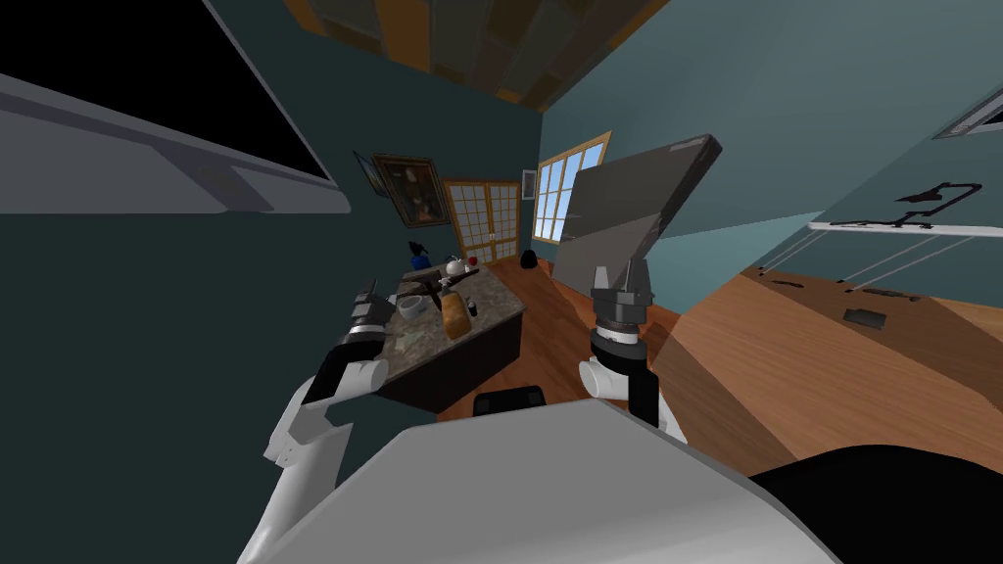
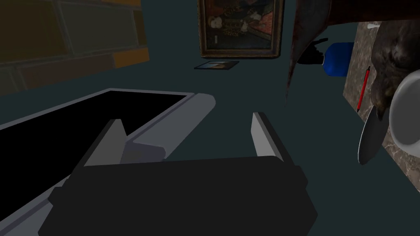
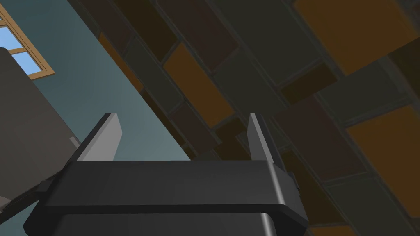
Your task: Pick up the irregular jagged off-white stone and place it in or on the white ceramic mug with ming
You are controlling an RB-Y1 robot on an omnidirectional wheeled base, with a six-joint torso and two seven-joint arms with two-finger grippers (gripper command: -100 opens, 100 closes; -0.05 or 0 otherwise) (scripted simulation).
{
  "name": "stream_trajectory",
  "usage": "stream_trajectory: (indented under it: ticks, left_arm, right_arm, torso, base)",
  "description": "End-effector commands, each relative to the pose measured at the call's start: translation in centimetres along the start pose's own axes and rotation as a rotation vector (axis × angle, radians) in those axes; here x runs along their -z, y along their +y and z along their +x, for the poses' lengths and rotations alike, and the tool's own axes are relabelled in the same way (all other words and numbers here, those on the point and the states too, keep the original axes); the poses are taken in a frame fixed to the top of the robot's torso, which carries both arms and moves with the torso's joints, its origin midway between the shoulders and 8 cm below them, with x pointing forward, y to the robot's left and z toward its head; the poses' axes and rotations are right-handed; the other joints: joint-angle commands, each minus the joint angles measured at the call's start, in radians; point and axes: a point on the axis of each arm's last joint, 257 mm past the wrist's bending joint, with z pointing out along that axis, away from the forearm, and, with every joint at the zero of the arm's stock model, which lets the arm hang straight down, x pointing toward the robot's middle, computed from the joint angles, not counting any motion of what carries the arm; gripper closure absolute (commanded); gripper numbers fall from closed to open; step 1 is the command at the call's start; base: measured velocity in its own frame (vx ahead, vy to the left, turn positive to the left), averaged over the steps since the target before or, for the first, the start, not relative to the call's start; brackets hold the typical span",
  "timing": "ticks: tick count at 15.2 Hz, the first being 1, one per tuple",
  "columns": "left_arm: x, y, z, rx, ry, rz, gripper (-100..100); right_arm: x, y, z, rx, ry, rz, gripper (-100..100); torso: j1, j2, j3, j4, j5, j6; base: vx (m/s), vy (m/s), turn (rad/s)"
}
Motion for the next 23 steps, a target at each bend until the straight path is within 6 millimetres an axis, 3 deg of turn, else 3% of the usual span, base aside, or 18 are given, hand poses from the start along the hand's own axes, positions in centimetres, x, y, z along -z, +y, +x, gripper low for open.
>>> stream_trajectory:
  ticks: [1,11,12,23]
  left_arm:
    - [-0.5,1.1,-0.7,0.015,-0.01,-0.044,-100]
    - [-1.3,5.8,-3.1,0.064,-0.048,-0.223,-100]
    - [-1.9,6.6,-4.0,0.092,-0.06,-0.253,-100]
    - [-1.1,12.4,-6.3,0.153,-0.116,-0.479,-100]
  right_arm:
    - [0.0,0.0,0.0,0.0,0.0,0.0,0]
    - [0.0,0.0,0.0,0.0,0.0,0.0,0]
    - [0.0,0.0,0.0,0.0,0.0,0.0,0]
    - [0.0,0.0,0.0,0.0,0.0,0.0,0]
  torso:
    - [0.0,0.0,0.0,0.0,0.0,0.0]
    - [0.0,0.0,0.0,0.0,0.0,0.0]
    - [0.0,0.0,0.0,0.0,0.0,-0.001]
    - [0.0,0.0,0.0,0.0,0.0,-0.001]
  base:
    - [-0.015,-0.008,-0.155]
    - [-0.012,-0.006,-0.067]
    - [-0.012,-0.008,-0.134]
    - [-0.011,-0.003,-0.076]
